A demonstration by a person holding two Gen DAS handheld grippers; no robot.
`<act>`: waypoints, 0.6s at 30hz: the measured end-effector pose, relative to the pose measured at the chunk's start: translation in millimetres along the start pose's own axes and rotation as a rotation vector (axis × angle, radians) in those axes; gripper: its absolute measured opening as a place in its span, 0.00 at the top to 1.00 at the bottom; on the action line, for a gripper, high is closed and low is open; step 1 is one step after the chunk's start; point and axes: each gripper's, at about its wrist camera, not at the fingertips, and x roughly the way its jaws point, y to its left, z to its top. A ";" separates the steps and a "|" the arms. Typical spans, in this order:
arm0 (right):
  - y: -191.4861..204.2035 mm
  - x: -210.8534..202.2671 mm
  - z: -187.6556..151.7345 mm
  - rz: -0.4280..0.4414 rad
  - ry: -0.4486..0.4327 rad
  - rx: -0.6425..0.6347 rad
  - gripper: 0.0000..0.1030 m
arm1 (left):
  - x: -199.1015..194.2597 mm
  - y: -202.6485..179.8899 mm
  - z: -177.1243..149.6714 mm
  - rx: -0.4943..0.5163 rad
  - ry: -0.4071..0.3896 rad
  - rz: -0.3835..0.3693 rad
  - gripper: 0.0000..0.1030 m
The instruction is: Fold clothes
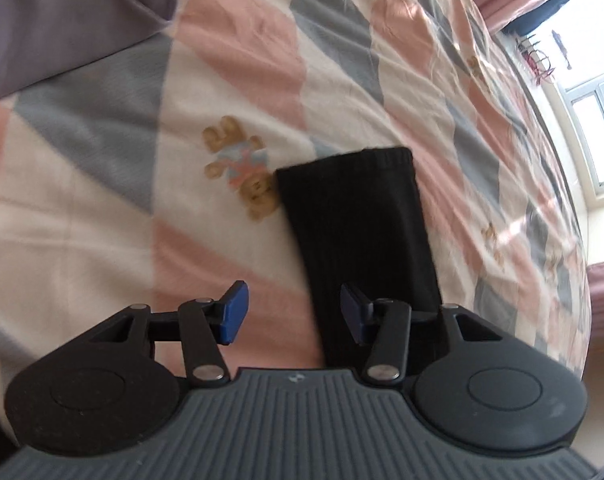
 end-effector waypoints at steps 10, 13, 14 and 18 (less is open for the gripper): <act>-28.1 -36.6 -70.5 -0.057 0.038 0.206 0.18 | 11.8 -76.8 12.6 0.515 -0.196 -0.024 0.98; -33.8 -44.3 -81.6 -0.089 0.014 0.226 0.18 | 27.4 -89.4 9.3 0.688 -0.209 0.072 0.93; -36.4 -45.9 -86.0 -0.094 0.013 0.234 0.18 | 43.7 -87.4 6.7 0.709 -0.154 0.163 0.91; -48.9 -49.6 -104.7 -0.120 0.020 0.278 0.18 | 51.8 -77.8 -19.9 0.811 -0.160 0.389 0.75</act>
